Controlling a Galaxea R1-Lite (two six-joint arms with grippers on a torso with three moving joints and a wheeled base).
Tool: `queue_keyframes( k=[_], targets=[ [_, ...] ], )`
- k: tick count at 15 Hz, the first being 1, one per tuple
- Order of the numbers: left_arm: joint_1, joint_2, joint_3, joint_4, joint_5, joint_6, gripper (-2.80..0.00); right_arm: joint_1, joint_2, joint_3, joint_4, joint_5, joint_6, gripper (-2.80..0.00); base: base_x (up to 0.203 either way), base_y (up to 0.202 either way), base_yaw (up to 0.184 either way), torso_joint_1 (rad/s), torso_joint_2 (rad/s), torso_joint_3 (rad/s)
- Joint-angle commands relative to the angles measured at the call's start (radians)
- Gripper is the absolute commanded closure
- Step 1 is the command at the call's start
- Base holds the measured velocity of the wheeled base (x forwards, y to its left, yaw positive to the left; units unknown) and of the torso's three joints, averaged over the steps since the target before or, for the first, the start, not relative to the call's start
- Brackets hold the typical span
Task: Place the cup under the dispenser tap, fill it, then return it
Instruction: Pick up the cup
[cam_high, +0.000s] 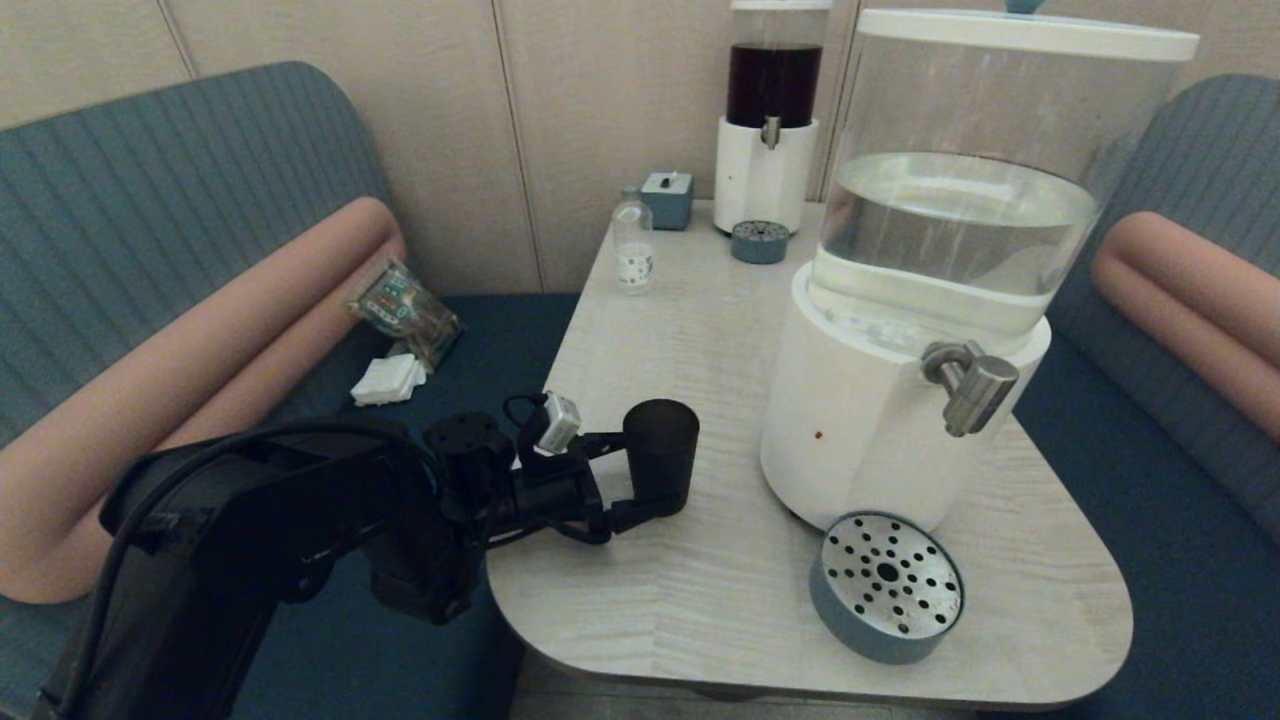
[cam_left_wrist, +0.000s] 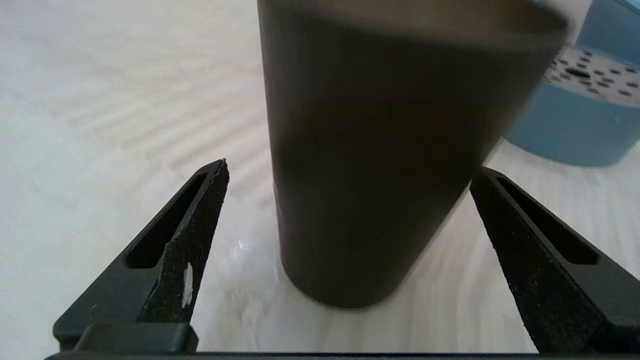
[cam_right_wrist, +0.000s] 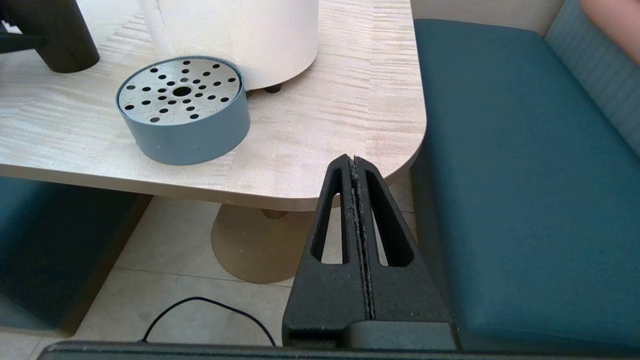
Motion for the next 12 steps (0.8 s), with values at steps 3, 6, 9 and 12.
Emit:
queue_keyframes(
  k=[3, 6, 9, 12],
  targets=[
    [-0.001, 0.006, -0.033, -0.008, -0.004, -0.003, -2.80, -0.001, 0.000, 0.000, 0.000, 0.000, 0.000, 0.00, 0.000, 0.000, 0.000, 0.000, 0.00, 0.000],
    [-0.003, 0.021, -0.056, -0.008, -0.002, -0.005, -2.80, 0.000, 0.000, 0.000, 0.000, 0.000, 0.000, 0.00, 0.000, 0.000, 0.000, 0.000, 0.00, 0.000],
    [-0.005, 0.021, -0.056, -0.008, -0.004, -0.007, 0.00, 0.001, 0.000, 0.000, 0.000, 0.000, 0.000, 0.00, 0.000, 0.000, 0.000, 0.000, 0.00, 0.000],
    [-0.014, 0.021, -0.053, -0.008, -0.004, -0.018, 0.00, 0.001, 0.000, 0.000, 0.000, 0.000, 0.000, 0.00, 0.000, 0.000, 0.000, 0.000, 0.00, 0.000]
  ],
)
